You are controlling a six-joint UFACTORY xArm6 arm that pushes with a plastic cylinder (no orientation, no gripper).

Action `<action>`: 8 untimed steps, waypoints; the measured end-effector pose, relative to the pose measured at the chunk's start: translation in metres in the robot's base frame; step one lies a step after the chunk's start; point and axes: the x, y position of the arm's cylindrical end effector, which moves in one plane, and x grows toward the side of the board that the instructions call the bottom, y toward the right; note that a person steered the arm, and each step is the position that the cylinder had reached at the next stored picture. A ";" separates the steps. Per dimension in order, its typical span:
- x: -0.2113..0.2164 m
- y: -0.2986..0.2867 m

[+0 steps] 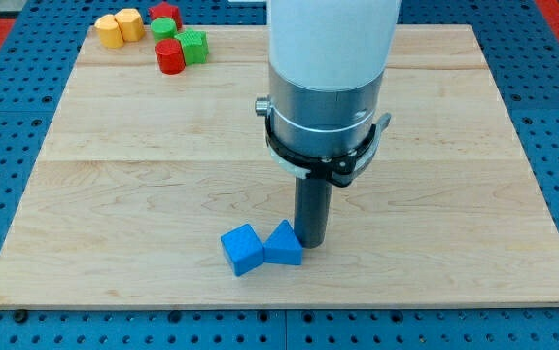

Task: Push yellow heart to red circle

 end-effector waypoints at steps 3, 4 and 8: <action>-0.012 0.024; -0.050 0.029; -0.118 -0.006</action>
